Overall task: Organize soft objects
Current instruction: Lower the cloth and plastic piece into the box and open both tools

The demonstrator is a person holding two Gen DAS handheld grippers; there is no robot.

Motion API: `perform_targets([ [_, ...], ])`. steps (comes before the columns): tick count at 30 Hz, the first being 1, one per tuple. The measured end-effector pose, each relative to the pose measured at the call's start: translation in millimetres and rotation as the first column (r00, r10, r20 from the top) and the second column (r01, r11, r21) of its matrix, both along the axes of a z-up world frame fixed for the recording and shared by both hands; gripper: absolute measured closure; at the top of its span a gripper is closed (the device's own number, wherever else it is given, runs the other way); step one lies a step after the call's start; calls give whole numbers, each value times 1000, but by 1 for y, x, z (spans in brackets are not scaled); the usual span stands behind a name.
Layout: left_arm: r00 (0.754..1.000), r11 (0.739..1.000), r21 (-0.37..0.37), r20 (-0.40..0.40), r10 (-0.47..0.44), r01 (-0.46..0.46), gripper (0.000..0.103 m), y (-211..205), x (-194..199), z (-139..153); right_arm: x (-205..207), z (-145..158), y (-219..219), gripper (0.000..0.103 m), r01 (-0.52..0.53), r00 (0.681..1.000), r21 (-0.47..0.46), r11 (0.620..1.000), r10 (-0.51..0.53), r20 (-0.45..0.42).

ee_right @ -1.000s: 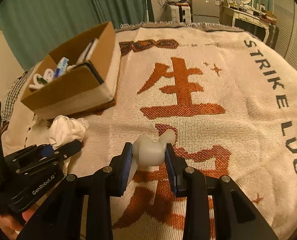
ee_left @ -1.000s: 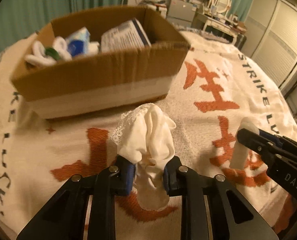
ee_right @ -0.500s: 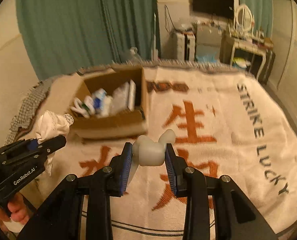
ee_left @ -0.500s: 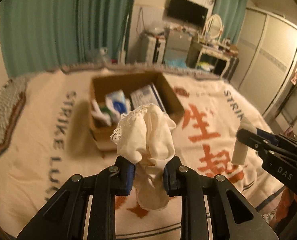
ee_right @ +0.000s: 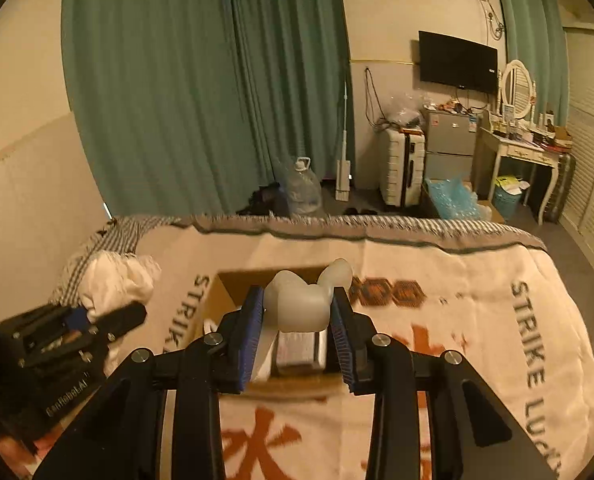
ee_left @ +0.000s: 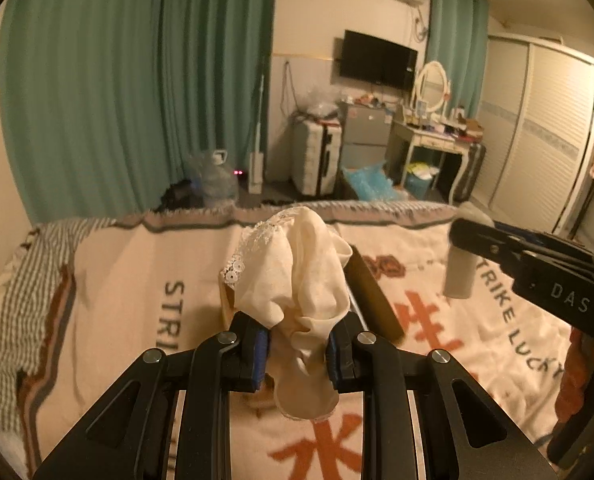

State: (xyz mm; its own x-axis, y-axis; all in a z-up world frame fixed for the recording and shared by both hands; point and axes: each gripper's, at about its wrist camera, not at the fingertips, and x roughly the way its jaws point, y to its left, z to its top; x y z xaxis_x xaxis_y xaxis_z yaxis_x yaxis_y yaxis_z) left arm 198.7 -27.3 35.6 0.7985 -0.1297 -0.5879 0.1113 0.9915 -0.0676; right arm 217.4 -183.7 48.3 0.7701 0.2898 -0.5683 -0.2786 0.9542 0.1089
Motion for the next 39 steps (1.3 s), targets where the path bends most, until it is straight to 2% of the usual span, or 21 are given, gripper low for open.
perform_targets([
  [5, 999, 1000, 9, -36, 7, -7, 81, 2, 44, -30, 57, -23, 25, 69, -48, 998, -23, 999, 48, -30],
  [11, 996, 999, 36, -79, 37, -34, 80, 7, 92, -82, 115, -85, 40, 68, -71, 990, -64, 995, 63, -124],
  [15, 991, 998, 3, -121, 61, -61, 80, 14, 111, -105, 144, -121, 37, 67, -70, 985, -47, 996, 61, -161],
  [20, 990, 996, 77, -134, 45, -35, 77, 3, 117, -122, 166, -142, 34, 61, -43, 982, -7, 999, 41, -186],
  [22, 987, 995, 97, -153, 38, -23, 70, -1, 117, -124, 169, -143, 33, 61, -36, 982, -2, 999, 35, -185],
  [23, 987, 995, 98, -156, 41, -26, 59, -1, 116, -124, 169, -142, 32, 61, -36, 982, 5, 999, 36, -184],
  [24, 987, 995, 95, -155, 45, -31, 48, -1, 114, -123, 168, -140, 32, 59, -34, 983, 9, 999, 35, -182],
  [26, 987, 994, 85, -139, 74, -63, 36, 3, 106, -114, 166, -134, 30, 48, -27, 983, 18, 999, 29, -181],
  [27, 987, 994, 85, -136, 83, -72, 33, 5, 105, -112, 164, -130, 29, 39, -19, 984, 15, 1000, 21, -175],
  [30, 986, 992, 69, -122, 118, -110, 33, 13, 96, -88, 151, -107, 22, 38, -5, 989, 6, 1000, 6, -148],
  [33, 987, 990, 31, -76, 139, -138, 33, 17, 77, -52, 131, -73, 12, 36, 13, 994, 6, 1000, -12, -105],
  [36, 991, 991, -4, -15, 136, -136, 33, 16, 47, -5, 108, -33, 0, 36, 34, 997, 30, 999, -32, -66],
  [39, 988, 991, 4, 81, 135, -135, 32, 11, 10, 44, 75, 12, -10, 36, 37, 999, 28, 999, -37, -7],
])
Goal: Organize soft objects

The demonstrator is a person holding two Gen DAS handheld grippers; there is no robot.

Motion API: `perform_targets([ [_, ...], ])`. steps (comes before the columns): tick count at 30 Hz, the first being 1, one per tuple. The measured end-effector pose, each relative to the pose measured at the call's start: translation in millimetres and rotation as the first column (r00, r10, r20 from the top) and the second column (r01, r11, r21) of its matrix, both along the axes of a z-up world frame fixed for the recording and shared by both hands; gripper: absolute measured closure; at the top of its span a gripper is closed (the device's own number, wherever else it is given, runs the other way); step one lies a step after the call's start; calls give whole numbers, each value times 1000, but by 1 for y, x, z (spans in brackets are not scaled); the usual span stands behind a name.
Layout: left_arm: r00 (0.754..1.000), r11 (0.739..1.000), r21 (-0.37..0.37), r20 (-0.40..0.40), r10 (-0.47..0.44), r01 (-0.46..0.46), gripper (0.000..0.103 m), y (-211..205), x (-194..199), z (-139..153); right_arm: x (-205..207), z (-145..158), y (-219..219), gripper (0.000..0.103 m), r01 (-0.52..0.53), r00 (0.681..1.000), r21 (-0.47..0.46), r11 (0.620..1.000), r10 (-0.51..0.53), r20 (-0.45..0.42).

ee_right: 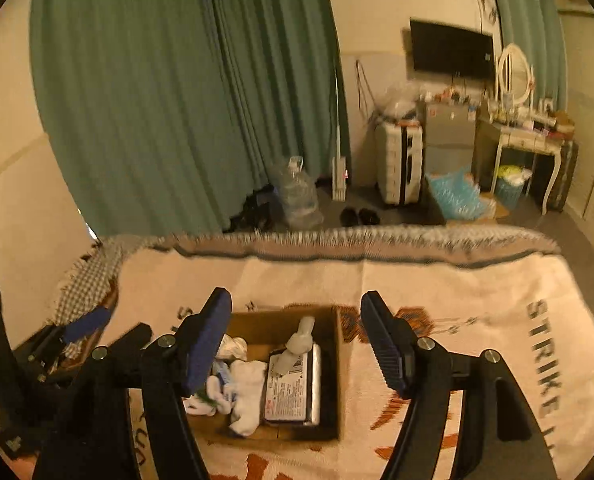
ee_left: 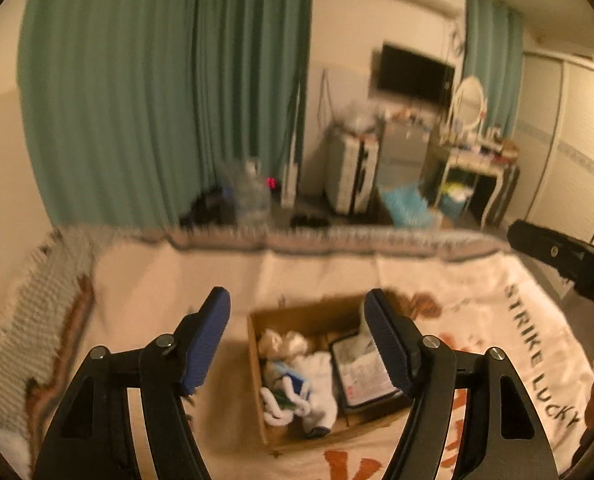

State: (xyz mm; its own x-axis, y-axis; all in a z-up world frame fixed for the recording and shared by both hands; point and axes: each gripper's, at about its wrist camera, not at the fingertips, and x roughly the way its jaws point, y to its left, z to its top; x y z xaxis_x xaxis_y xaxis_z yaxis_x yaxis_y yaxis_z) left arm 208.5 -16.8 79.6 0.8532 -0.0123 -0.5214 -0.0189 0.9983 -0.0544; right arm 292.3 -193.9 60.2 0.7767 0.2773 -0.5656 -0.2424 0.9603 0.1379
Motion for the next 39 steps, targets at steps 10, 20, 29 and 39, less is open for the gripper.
perform_targets([
  [10, 966, 1000, -19, 260, -12, 17, 9, 7, -122, 110, -138, 124, -35, 9, -1, 977, -39, 999, 9, 215],
  [20, 937, 997, 62, 347, 29, -54, 6, 8, -180, 73, -225, 108, -48, 0, 9, 947, -91, 996, 21, 321],
  [29, 975, 994, 43, 201, 94, -104, 6, 5, -162, -29, -205, 10, -38, 0, -54, 969, 9, 999, 50, 243],
  [39, 991, 995, 36, 91, 94, -98, 6, 1, -144, -71, -173, -67, -25, 0, -22, 995, -7, 1000, 23, 97],
])
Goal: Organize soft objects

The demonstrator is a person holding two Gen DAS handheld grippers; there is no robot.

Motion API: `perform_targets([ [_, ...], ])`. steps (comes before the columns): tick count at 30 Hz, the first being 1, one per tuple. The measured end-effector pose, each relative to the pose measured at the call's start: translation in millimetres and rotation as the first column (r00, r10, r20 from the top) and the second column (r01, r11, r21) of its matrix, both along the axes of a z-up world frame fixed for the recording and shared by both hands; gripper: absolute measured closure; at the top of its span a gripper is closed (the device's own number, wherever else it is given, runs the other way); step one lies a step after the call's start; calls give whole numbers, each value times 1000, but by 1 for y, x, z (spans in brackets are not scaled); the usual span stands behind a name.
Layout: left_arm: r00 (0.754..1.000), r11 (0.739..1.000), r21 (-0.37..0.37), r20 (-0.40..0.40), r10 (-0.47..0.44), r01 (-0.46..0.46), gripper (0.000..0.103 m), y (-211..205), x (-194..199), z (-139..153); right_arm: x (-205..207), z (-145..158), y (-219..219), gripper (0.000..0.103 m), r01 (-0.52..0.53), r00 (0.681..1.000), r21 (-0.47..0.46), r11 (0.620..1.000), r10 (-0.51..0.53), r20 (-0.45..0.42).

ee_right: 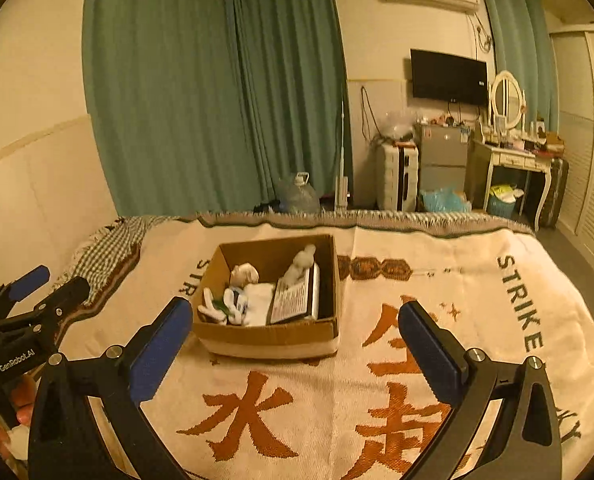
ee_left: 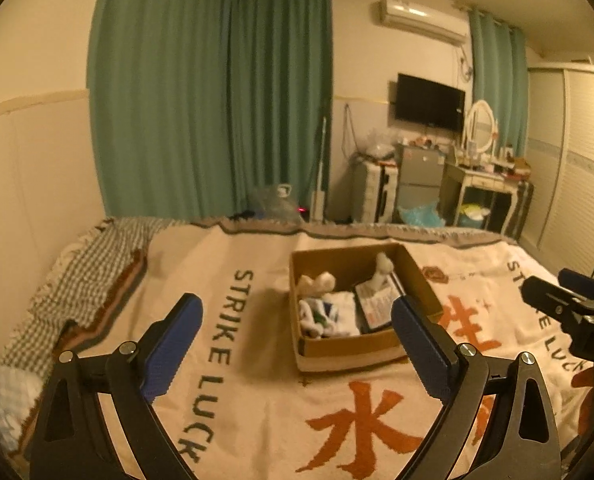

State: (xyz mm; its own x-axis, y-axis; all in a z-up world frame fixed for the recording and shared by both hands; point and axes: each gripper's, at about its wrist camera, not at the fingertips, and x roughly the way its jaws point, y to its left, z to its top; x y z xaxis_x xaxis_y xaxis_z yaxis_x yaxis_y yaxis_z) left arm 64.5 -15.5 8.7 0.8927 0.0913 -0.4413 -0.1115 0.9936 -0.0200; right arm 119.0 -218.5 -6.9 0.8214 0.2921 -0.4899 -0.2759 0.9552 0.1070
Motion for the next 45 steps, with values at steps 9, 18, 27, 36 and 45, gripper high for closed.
perform_targets([
  [9, 999, 1000, -24, -39, -17, 16, 6, 3, 6, -14, 12, -18, 12, 0, -13, 999, -28, 1000, 12, -44],
  [18, 999, 999, -30, -48, -22, 21, 6, 4, 3, -15, 11, -18, 18, 0, -23, 998, -63, 998, 20, -54],
  [27, 998, 999, -26, -51, -34, 33, 6, 3, 3, -17, 12, -15, 18, 0, -18, 999, -62, 998, 15, -51],
  [36, 998, 999, -43, -59, -35, 33, 6, 2, 3, -16, 13, -15, 18, 0, -18, 998, -61, 998, 14, -59],
  [45, 998, 999, -34, -58, -39, 37, 6, 2, 3, -14, 13, -14, 21, 0, -18, 999, -65, 998, 15, -48],
])
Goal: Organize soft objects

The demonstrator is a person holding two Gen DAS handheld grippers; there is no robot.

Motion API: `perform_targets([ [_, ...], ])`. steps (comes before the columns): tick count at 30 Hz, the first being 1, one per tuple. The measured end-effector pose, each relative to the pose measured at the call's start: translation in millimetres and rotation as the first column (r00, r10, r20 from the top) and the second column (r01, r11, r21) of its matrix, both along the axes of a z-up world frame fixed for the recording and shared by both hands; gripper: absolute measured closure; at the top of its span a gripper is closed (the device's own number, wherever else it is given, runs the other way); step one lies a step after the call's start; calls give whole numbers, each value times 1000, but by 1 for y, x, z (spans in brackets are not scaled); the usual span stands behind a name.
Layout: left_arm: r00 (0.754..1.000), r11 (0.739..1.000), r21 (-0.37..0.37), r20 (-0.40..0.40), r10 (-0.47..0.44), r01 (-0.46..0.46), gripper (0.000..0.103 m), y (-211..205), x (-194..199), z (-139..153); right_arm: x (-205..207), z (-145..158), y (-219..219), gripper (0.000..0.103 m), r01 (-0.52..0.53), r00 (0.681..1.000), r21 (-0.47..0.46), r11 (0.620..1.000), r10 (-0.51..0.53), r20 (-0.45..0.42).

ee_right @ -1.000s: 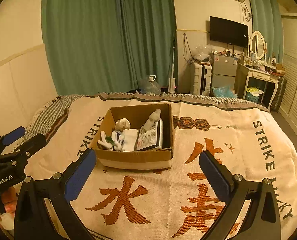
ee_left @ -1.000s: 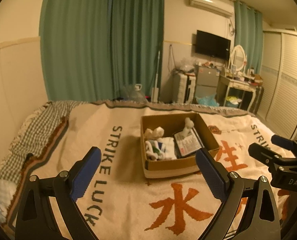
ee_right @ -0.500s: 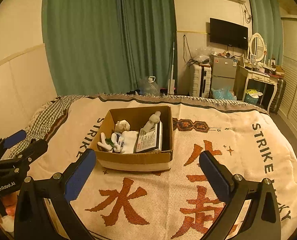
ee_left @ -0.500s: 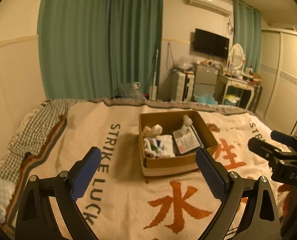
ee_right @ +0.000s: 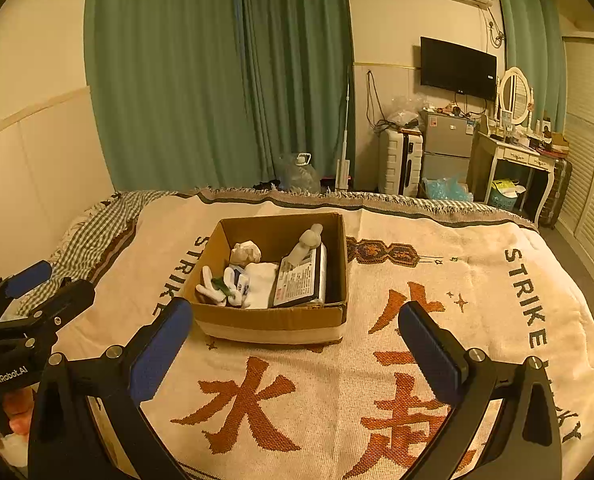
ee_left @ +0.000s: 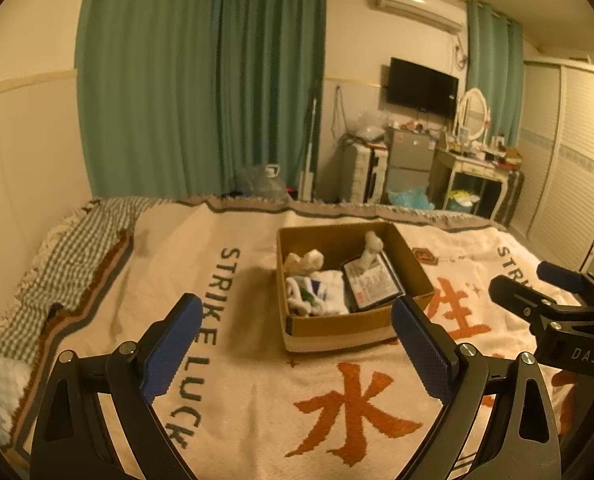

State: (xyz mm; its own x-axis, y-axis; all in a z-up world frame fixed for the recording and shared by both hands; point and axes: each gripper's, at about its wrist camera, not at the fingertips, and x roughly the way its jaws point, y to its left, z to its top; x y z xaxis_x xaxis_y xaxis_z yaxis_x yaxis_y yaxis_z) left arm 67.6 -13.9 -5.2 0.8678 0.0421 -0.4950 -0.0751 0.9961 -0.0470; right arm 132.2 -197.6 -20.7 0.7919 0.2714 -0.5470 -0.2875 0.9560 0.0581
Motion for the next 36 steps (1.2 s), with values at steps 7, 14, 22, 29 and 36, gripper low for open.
perform_targets([
  [7, 1000, 1000, 6, -1, -6, 6, 6, -1, -1, 1, 1, -1, 1, 0, 0, 1000, 1, 1000, 0, -9],
  [14, 1000, 1000, 6, 0, -5, 5, 6, -1, -2, 1, 1, -2, 2, 0, 0, 1000, -1, 1000, 0, -12],
  [22, 1000, 1000, 1, -2, -6, 6, 6, -1, -2, 1, 1, -2, 3, 0, -1, 1000, -2, 1000, 1, -13],
  [29, 1000, 1000, 6, -4, -4, 4, 6, 0, -1, 1, 1, -3, 5, 0, -3, 1000, -3, 1000, 3, -13],
  [36, 1000, 1000, 2, 3, -3, 3, 6, 0, -1, 1, 1, -3, 6, 0, -6, 1000, -6, 1000, 6, -12],
])
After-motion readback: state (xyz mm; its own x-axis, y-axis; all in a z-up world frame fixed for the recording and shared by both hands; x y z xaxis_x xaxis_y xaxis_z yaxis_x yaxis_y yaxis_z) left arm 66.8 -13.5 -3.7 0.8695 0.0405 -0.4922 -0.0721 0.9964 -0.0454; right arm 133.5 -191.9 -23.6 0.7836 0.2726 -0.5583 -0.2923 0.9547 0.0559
